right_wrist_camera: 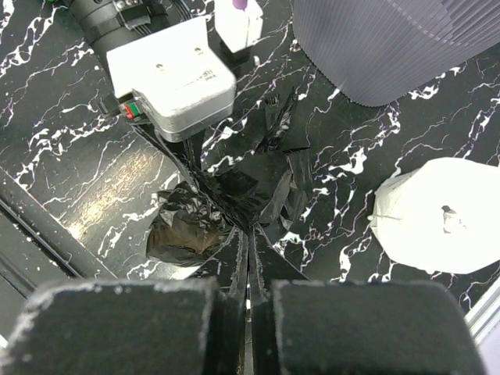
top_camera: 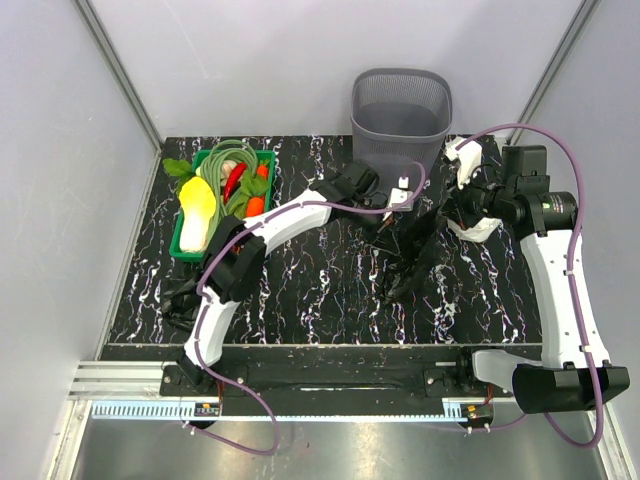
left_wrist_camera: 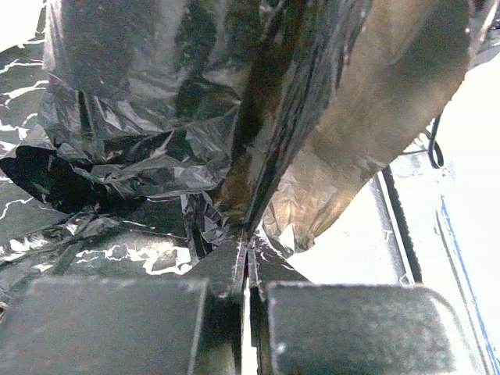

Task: Put the trash bags into the trash bin

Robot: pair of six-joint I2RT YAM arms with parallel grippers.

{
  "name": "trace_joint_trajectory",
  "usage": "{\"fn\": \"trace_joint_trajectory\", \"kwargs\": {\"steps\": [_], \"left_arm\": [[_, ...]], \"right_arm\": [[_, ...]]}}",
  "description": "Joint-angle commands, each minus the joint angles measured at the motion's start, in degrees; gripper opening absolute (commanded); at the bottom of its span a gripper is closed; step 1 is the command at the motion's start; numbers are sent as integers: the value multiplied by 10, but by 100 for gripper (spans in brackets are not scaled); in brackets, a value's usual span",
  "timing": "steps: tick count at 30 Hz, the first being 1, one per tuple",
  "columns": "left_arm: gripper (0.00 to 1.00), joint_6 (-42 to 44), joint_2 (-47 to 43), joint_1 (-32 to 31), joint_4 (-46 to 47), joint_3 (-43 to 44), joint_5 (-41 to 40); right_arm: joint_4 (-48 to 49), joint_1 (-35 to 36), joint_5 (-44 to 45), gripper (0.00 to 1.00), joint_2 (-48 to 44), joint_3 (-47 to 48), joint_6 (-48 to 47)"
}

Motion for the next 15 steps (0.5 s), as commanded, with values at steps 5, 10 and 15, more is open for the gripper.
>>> {"fn": "trace_joint_trajectory", "kwargs": {"steps": [5, 10, 15], "left_arm": [[0, 70, -68, 13, -87, 25, 43], [0, 20, -95, 25, -81, 29, -4], [0, -64, -104, 33, -57, 59, -61]], "right_arm": [[24, 0, 33, 0, -13, -31, -4], [54, 0, 49, 7, -13, -64, 14], [57, 0, -14, 41, 14, -62, 47]]}}
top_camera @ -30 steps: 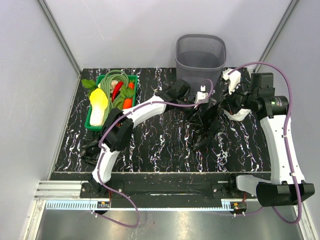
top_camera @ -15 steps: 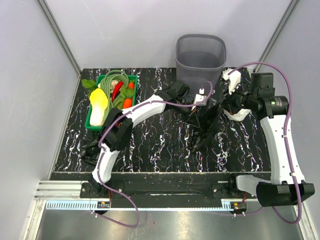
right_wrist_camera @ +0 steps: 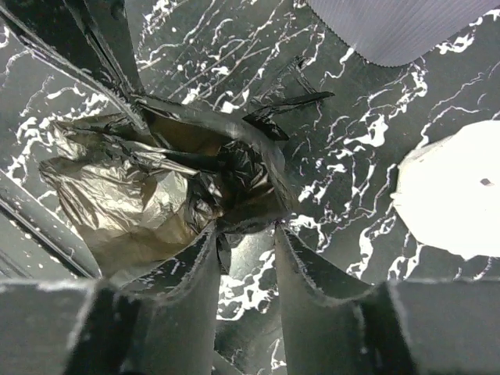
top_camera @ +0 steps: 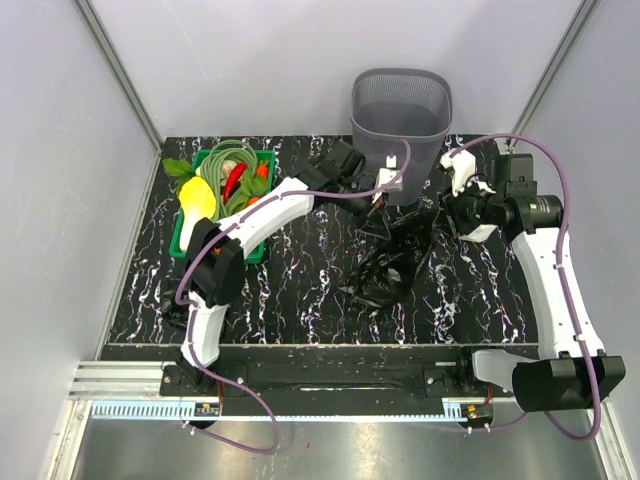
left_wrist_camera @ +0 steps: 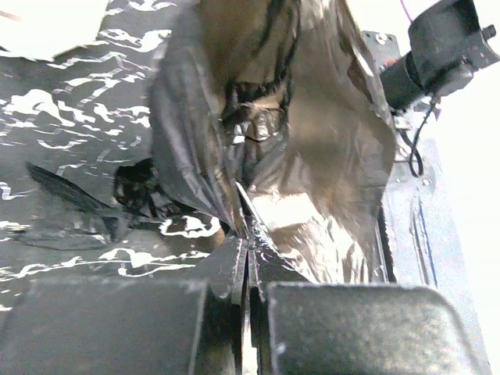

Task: Put the trash bags into the trash bin

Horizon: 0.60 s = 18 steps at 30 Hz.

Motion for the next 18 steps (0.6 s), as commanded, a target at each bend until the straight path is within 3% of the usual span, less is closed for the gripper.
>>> {"fn": "trace_joint_trajectory", "kwargs": {"steps": [1, 4, 9, 14, 18], "left_arm": [[0, -73, -41, 6, 34, 46, -55], [0, -96, -44, 7, 41, 58, -105], [0, -132, -44, 12, 51, 70, -177], [0, -173, -40, 14, 58, 85, -216], [0, -193, -42, 15, 60, 97, -237]], "right_arm": [[31, 0, -54, 50, 18, 9, 37], [35, 0, -72, 71, 20, 17, 59], [35, 0, -76, 90, 24, 27, 91], [41, -1, -89, 99, 27, 6, 116], [53, 0, -28, 100, 15, -1, 124]]}}
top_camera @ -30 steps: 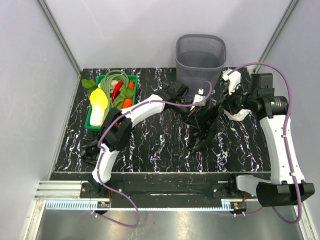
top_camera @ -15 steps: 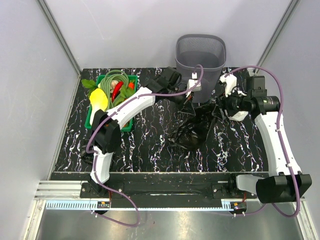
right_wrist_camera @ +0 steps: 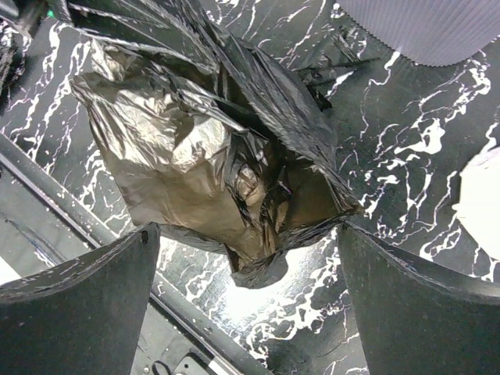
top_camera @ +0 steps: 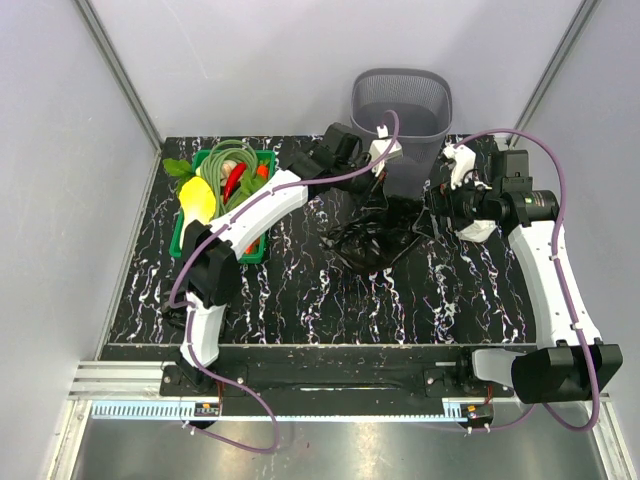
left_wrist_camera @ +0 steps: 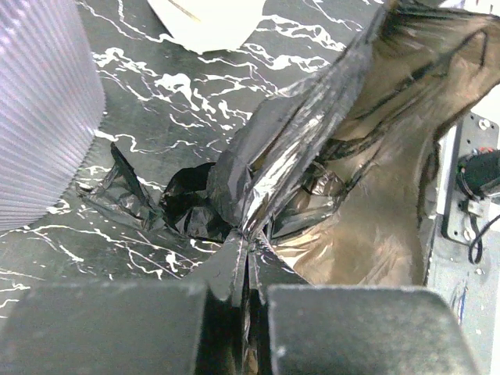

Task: Put the trash bags into the trash bin

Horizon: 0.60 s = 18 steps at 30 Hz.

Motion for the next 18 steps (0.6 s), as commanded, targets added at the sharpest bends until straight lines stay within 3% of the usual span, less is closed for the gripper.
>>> {"fn": "trace_joint_trajectory", "kwargs": {"steps": [1, 4, 12, 18], "left_arm": [[0, -40, -30, 4, 28, 37, -51], [0, -40, -35, 3, 28, 35, -77], [0, -52, -37, 4, 33, 39, -129], [0, -80, -27, 5, 33, 63, -148]], "right_arm": [[33, 0, 54, 100, -15, 1, 21], [13, 0, 66, 100, -23, 19, 2], [-32, 0, -8, 100, -41, 28, -25], [-60, 6, -130, 98, -24, 0, -42]]}}
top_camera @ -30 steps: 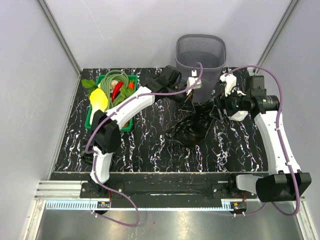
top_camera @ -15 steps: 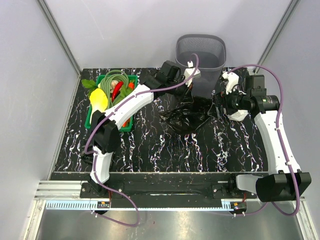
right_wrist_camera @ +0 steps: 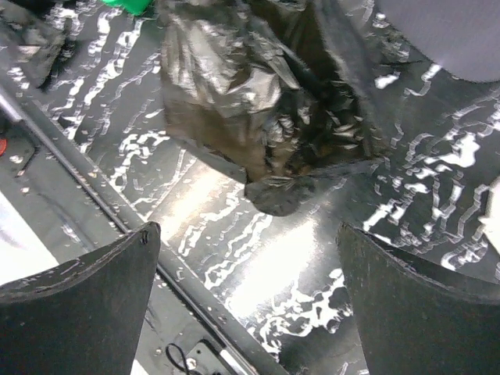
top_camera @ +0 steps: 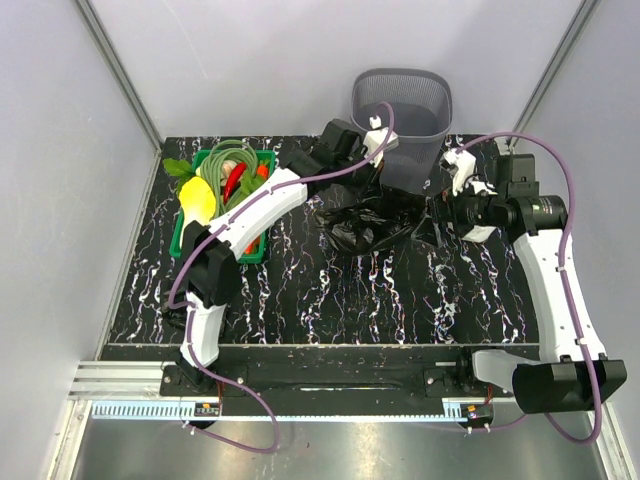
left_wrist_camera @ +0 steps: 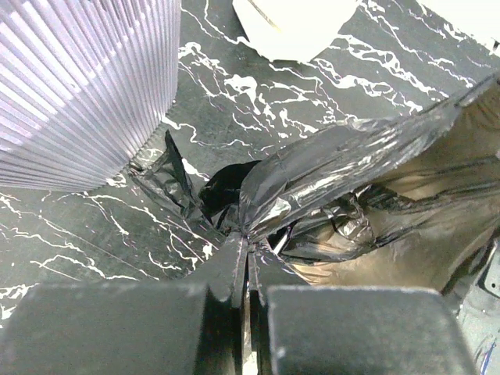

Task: Put the trash bags into the trash bin

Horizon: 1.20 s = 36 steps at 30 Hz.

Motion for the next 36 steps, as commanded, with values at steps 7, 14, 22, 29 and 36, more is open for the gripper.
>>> {"fn": "trace_joint_trajectory", "kwargs": {"steps": [7, 14, 22, 29, 36], "left_arm": [[0, -28, -15, 3, 20, 68, -29], [0, -64, -13, 2, 19, 65, -31], [0, -73, -18, -3, 24, 46, -79], [0, -79, -17, -10, 26, 47, -103], [0, -76, -18, -15, 26, 41, -102]], "right_arm": [[23, 78, -77, 97, -9, -94, -26], [182, 102, -70, 98, 5, -157, 56], [269, 103, -68, 98, 47, -134, 159], [284, 103, -7, 99, 52, -119, 207], [303, 102, 32, 93, 67, -125, 226]]}}
